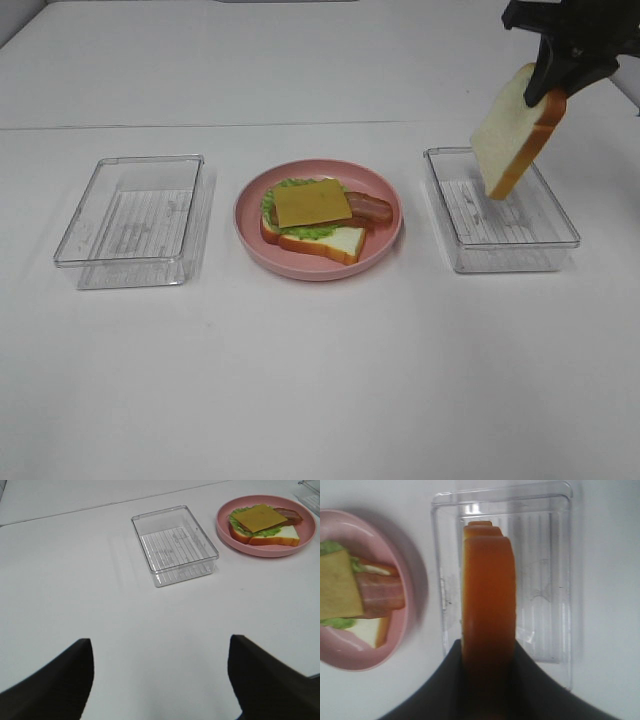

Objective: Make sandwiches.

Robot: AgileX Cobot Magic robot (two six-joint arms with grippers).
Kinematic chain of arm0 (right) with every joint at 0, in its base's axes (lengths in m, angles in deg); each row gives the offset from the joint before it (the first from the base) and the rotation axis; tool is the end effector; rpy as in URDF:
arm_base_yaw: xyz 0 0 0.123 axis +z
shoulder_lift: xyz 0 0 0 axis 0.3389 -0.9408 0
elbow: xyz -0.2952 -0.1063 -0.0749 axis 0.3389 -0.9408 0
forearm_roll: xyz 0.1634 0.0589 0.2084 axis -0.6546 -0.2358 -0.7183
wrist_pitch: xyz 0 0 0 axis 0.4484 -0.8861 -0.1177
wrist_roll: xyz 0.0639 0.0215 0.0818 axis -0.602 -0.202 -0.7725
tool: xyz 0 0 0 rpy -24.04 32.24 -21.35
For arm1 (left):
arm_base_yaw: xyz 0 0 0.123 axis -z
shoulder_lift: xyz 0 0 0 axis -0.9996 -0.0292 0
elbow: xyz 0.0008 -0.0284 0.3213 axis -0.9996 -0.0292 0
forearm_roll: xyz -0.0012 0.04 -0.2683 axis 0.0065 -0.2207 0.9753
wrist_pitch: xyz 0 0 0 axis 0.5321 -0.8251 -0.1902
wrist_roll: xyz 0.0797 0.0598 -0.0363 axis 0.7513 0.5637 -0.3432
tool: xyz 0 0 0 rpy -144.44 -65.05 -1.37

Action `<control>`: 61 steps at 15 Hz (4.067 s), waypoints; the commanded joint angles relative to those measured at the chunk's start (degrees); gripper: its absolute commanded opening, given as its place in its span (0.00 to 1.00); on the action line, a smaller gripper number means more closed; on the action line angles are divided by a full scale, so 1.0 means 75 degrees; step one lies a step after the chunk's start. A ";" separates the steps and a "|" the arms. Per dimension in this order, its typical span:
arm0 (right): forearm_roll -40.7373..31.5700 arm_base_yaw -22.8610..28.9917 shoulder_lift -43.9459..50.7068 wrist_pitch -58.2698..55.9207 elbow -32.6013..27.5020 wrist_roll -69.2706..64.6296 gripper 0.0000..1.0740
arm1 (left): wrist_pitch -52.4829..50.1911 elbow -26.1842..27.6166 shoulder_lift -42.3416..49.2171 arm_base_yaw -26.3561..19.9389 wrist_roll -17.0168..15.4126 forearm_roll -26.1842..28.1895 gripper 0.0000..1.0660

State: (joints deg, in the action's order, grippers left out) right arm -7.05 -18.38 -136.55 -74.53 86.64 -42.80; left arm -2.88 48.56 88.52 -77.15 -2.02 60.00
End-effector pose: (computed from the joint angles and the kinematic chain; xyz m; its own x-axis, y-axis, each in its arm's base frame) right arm 0.4764 0.0408 0.2969 -0.9613 0.0634 -0.2682 -0.0162 0.9585 0.2848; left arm -0.0129 0.0016 0.2827 -0.4224 0.1044 -0.9004 0.2095 0.9777 0.0151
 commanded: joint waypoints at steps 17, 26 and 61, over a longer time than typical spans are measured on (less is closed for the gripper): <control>-0.6738 0.1696 -0.1268 0.2437 -0.2315 0.2620 0.00 | -0.0069 -0.0046 0.0168 0.0015 0.0000 0.0015 0.67; -0.6089 0.1688 -0.1451 0.3102 -0.2315 0.2513 0.00 | -0.0069 -0.0046 0.0168 0.0015 0.0000 0.0015 0.67; 0.0940 0.1688 0.7319 0.0374 -0.7830 -0.0252 0.72 | -0.0069 -0.0046 0.0168 0.0015 0.0000 0.0023 0.67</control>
State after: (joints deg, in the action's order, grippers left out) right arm -0.23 -5.72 -82.41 -71.49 28.54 -44.63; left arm -2.88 48.56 88.52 -77.15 -2.02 60.00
